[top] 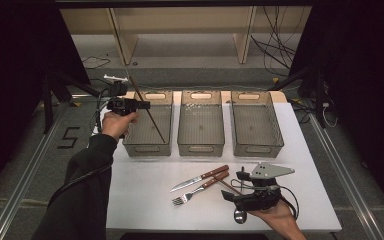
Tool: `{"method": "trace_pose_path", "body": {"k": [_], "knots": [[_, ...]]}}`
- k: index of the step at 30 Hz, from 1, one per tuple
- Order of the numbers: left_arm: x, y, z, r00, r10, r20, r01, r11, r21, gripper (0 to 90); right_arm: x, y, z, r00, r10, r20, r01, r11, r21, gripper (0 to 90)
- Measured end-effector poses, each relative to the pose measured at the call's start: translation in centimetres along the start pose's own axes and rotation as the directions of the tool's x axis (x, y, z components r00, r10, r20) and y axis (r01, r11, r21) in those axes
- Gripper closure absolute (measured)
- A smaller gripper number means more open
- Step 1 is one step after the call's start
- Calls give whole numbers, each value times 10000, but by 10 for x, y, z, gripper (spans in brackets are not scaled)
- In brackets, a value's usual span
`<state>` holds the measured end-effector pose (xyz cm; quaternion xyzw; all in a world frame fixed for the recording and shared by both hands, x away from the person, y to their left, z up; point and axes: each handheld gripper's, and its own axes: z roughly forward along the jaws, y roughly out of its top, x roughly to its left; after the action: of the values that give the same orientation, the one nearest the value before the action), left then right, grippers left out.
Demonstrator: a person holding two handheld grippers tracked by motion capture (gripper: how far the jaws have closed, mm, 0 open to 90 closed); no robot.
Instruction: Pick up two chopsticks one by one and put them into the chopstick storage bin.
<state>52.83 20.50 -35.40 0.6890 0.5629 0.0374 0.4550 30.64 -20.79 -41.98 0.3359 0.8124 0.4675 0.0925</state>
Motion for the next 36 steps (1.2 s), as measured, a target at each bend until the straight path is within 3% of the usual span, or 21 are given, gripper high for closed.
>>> {"method": "trace_pose_path", "body": {"k": [27,36], "knots": [[2,-9,30,9999,-30,-167,48,9942,1078,835,0,0,0,10000,-59,-58,59,10000,-42,184],[4,-12,36,9997,-96,-229,122,9929,1179,827,0,-1,0,10000,-75,-18,75,10000,-22,185]]}}
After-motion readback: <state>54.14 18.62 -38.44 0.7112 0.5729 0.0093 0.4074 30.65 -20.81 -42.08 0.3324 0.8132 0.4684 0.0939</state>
